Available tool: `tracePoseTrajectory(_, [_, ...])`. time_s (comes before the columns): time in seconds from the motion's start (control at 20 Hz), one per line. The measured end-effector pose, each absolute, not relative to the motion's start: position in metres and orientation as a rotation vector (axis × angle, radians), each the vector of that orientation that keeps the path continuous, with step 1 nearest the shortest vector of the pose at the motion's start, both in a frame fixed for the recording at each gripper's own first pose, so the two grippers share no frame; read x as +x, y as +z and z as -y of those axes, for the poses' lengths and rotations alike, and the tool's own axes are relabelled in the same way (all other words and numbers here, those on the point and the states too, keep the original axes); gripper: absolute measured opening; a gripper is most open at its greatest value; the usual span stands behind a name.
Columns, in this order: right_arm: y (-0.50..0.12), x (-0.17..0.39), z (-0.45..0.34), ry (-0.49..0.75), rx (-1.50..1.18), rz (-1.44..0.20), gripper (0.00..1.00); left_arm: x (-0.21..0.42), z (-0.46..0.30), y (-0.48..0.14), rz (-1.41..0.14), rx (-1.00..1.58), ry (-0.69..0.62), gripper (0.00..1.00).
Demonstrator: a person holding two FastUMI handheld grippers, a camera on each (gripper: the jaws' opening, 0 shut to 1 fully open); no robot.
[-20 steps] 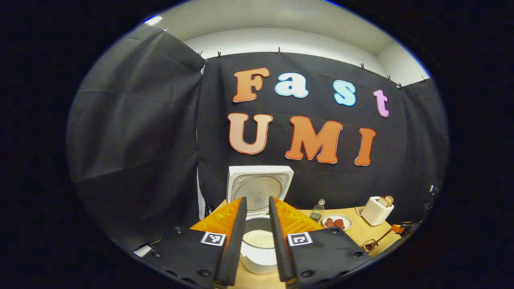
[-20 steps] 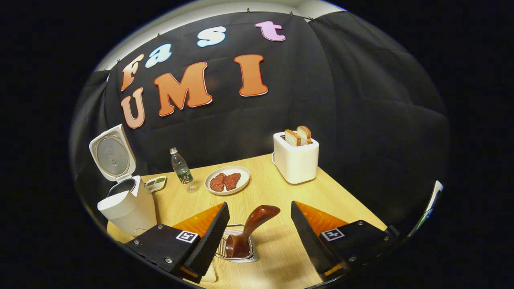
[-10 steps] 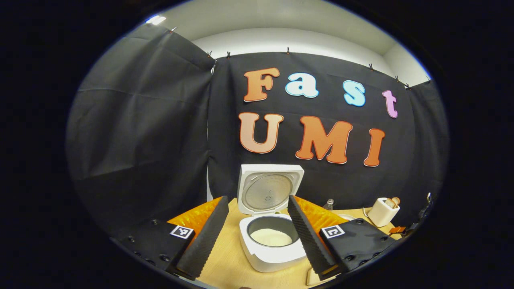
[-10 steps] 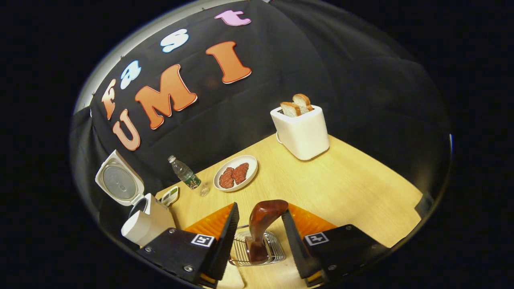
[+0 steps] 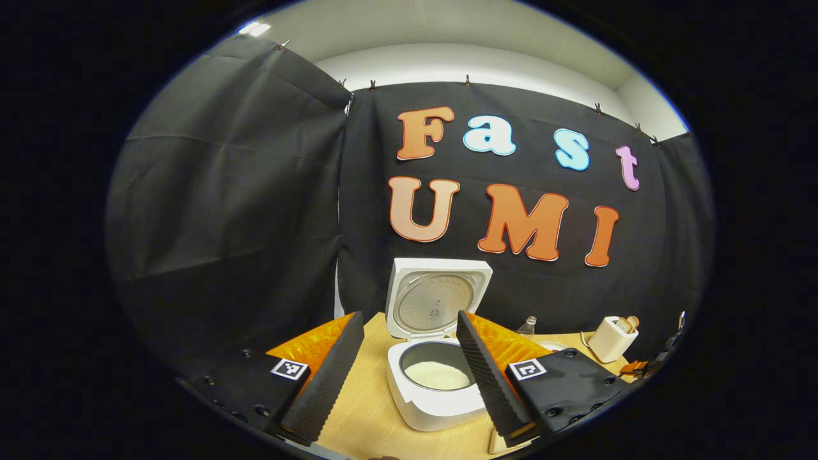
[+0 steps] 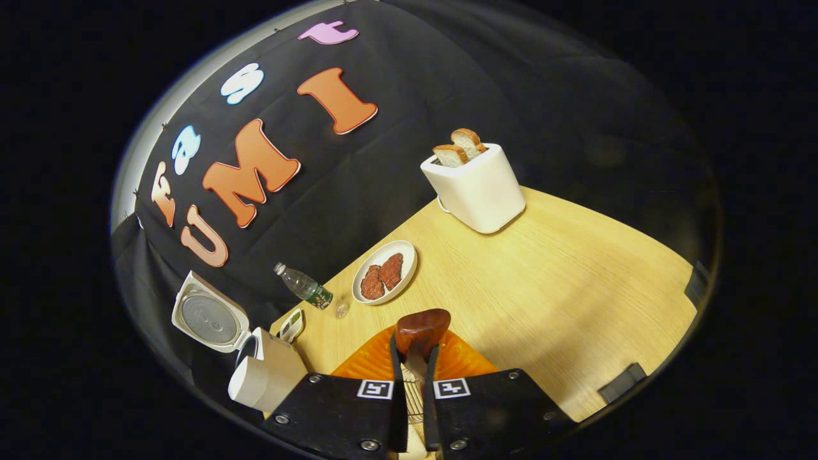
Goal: Close the left gripper, press the button to open the rice cooker; take a wooden spoon from the chopstick holder with the right hand, scoop a spoonful of rice and pour it into the rice cooker, then put the wooden spoon back into the chopstick holder.
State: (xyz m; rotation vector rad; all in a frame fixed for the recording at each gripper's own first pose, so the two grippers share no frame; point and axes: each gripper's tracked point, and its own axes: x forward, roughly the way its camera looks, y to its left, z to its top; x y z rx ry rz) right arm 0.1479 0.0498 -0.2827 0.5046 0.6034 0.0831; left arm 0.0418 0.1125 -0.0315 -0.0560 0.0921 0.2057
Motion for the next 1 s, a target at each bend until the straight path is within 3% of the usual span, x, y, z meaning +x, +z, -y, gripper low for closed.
tracePoseTrajectory(0.5, [-0.189,0.132,-0.067,0.107,0.292,-0.404,0.05,0.036,-0.117,-0.016,-0.062,-0.037,0.165,0.98])
tracePoseTrajectory(1.0, [-0.134,0.070,-0.122,0.177,0.335,-0.320,0.05,0.028,-0.123,-0.017,-0.072,-0.060,0.091,0.99])
